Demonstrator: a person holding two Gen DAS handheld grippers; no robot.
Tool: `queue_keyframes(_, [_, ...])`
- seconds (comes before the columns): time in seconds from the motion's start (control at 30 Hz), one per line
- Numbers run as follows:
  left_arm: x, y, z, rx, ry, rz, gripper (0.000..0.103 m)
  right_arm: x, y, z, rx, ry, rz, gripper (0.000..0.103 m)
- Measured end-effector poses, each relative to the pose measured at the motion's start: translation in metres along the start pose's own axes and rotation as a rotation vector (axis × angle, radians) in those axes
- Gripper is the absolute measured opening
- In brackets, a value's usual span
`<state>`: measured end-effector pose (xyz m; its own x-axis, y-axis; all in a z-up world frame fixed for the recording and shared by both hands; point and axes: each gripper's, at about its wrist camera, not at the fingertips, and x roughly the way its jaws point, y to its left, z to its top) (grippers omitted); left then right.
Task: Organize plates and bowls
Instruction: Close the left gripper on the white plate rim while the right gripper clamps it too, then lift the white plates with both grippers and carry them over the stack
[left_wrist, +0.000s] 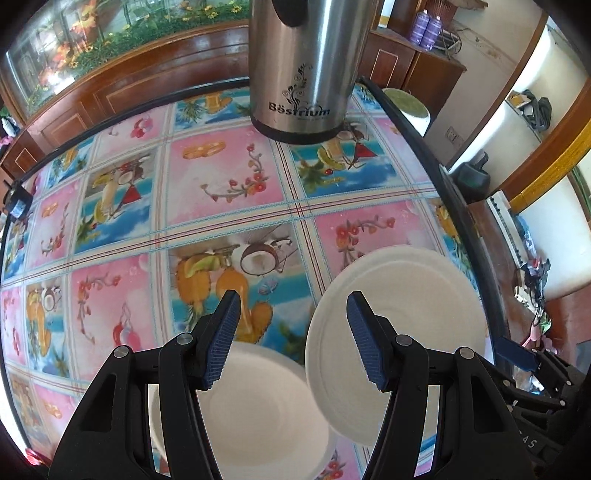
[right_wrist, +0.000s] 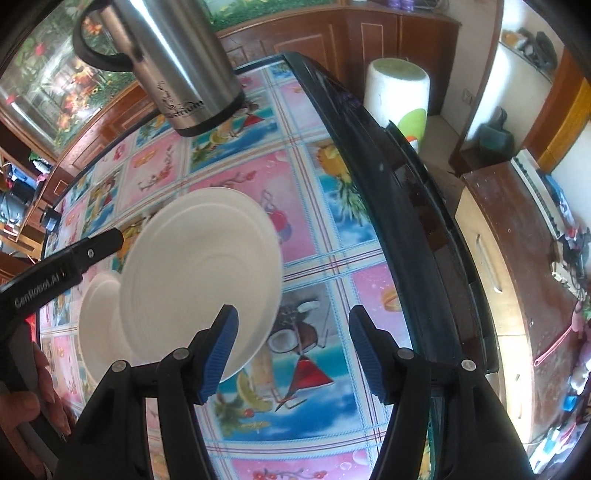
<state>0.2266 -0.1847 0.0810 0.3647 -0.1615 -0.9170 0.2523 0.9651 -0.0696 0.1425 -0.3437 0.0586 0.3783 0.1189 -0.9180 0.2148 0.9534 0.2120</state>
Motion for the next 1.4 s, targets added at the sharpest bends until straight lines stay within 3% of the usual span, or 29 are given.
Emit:
queue_keyframes(0.43, [0.040,-0.024,-0.003,0.079,0.100,-0.008,0.060,0.022,0.001,0.000,-0.021,0.040,-0.019,0.062])
queue_keyframes(0.6, [0.048,-0.032,-0.006,0.117,0.115,-0.014,0.057,0.023,0.002,0.001,-0.038,0.037,-0.022,0.030])
queue_keyframes(0.67, [0.048,-0.034,-0.008,0.129,0.115,-0.022,0.043,0.022,0.003,0.001,-0.047,0.028,-0.017,0.022])
queue_keyframes(0.8, [0.049,-0.042,-0.012,0.163,0.112,-0.023,0.031,0.018,0.009,0.001,-0.069,0.009,-0.006,0.013])
queue_keyframes(1.13, [0.043,-0.046,-0.012,0.181,0.089,-0.027,0.031,0.011,0.008,-0.002,-0.067,-0.015,0.002,0.012])
queue_keyframes(1.4, [0.016,-0.046,-0.009,0.169,0.056,-0.042,0.031,-0.010,0.012,-0.001,-0.081,-0.048,-0.009,0.011])
